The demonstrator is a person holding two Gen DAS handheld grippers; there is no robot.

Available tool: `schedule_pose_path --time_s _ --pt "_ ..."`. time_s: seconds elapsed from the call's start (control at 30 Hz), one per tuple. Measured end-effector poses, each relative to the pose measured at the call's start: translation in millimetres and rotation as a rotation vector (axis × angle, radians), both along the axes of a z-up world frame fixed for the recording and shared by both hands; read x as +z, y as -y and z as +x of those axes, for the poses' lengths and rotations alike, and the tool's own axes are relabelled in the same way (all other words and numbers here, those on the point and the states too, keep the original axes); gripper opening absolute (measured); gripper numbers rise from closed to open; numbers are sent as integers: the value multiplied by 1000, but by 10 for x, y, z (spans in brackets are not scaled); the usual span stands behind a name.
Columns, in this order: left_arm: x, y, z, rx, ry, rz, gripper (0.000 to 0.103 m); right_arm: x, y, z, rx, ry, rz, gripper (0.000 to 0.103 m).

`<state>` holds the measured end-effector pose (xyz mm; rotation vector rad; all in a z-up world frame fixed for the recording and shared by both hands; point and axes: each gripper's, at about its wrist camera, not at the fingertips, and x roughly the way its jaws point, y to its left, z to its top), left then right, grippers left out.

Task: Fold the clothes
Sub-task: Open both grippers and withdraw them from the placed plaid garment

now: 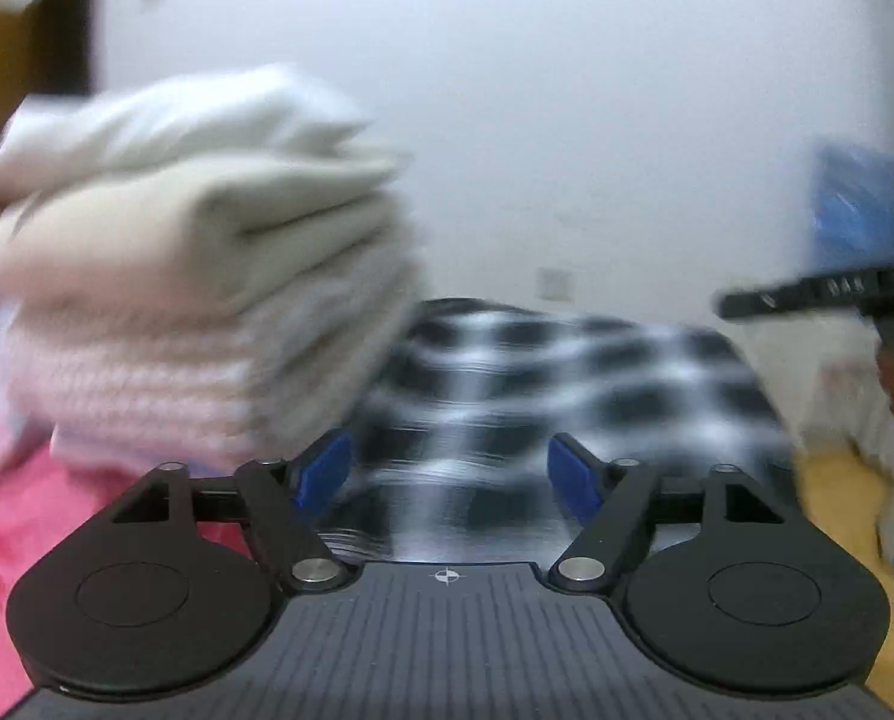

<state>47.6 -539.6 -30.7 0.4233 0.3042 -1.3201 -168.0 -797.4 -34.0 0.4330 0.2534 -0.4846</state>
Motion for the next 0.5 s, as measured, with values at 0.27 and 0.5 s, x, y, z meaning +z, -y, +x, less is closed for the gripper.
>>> schedule_pose_path --time_s 0.27,0.5 --pt "-213 19 -422 -55 199 165 85 -62 -1042 78 49 15 -175 28" --pt "112 -721 -493 94 168 120 85 -115 -1525 251 104 -31 -213 27"
